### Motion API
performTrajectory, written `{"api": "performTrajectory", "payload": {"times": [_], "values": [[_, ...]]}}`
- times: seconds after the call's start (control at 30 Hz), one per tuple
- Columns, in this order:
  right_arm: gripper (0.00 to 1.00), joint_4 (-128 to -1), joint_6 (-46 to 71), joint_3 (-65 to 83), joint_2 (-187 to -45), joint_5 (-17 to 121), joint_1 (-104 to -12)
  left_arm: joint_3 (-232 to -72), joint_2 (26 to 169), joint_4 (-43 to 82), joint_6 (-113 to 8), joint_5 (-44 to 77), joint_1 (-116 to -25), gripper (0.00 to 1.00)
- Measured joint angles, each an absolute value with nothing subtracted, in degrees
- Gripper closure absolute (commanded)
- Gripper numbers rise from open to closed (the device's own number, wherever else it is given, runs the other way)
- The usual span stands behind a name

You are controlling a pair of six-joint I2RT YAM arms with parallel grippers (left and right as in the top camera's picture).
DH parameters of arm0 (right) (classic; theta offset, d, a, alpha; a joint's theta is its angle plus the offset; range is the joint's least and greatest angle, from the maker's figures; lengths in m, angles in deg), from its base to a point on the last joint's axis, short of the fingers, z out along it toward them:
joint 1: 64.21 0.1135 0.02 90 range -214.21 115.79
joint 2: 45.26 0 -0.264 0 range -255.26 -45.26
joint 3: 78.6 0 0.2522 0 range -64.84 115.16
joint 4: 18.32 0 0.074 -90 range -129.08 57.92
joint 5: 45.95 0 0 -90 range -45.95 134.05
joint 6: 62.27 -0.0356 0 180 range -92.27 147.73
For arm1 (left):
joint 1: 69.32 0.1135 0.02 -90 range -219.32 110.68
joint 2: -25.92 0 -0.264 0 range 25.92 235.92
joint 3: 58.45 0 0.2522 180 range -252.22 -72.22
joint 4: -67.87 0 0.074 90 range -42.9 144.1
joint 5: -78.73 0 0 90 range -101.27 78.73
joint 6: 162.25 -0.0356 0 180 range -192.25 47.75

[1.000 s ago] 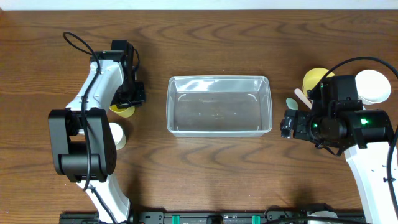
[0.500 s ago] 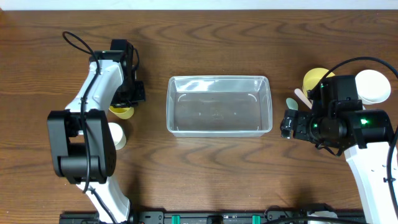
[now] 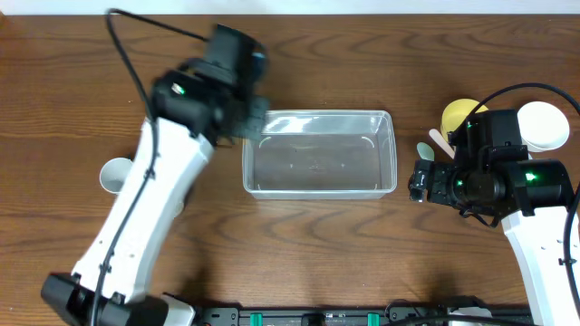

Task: Pack container
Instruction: 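Carry the yellow cup into the container and release it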

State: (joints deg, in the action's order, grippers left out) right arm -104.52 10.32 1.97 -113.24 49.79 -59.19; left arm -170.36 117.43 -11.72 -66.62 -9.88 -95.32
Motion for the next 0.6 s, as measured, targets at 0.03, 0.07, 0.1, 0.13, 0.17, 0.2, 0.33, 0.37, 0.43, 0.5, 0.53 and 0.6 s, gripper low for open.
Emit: {"api": "performTrajectory", "payload": {"times": [0.03,0.07,0.1,0.13,0.17,0.2,0.33,0.37,0.43,0.5,0.53,0.6], "values": [[0.01,-104.52,10.32,1.97,-113.24,49.79,-59.19,-170.34,117.63,-11.41,-66.42,-9.91,-97.2,0.94],[0.01,-104.54,10.32,1.97,-113.24,49.79,-59.19,-170.34,118.32,-11.06,-66.25,-9.93,-98.97,0.94],[0.01,-104.57,10.34,1.97,-113.24,49.79,-59.19,-170.34,119.09,-10.82,-66.18,-9.93,-100.06,0.94],[0.01,-104.7,10.32,1.97,-113.24,49.79,-59.19,-170.34,120.49,-10.56,-66.05,-9.95,-100.85,0.94],[0.01,-104.72,10.32,1.97,-113.24,49.79,-59.19,-170.34,121.52,-10.43,-66.01,-9.95,-101.83,0.94],[0.01,-104.74,10.32,1.97,-113.24,49.79,-59.19,-170.34,123.0,-10.36,-65.9,-9.95,-102.34,0.94],[0.01,-104.74,10.34,1.97,-113.24,49.79,-59.19,-170.28,129.41,-9.88,-65.5,-9.97,-102.66,0.94],[0.01,-104.74,10.36,1.97,-113.24,49.79,-59.19,-170.25,130.67,-9.88,-65.39,-9.97,-102.53,0.94],[0.01,-104.87,10.41,1.97,-113.24,49.79,-59.19,-170.21,133.52,-9.88,-65.11,-9.97,-102.16,0.94],[0.01,-104.94,10.54,1.97,-113.24,49.79,-59.19,-170.19,135.74,-9.88,-64.94,-9.97,-101.79,0.94],[0.01,-104.96,10.56,1.97,-113.24,49.79,-59.19,-170.19,136.84,-9.86,-64.87,-9.99,-101.59,0.94],[0.01,-104.96,10.58,1.97,-113.24,49.79,-59.19,-170.19,138.43,-9.75,-64.76,-9.99,-101.31,0.94]]}}
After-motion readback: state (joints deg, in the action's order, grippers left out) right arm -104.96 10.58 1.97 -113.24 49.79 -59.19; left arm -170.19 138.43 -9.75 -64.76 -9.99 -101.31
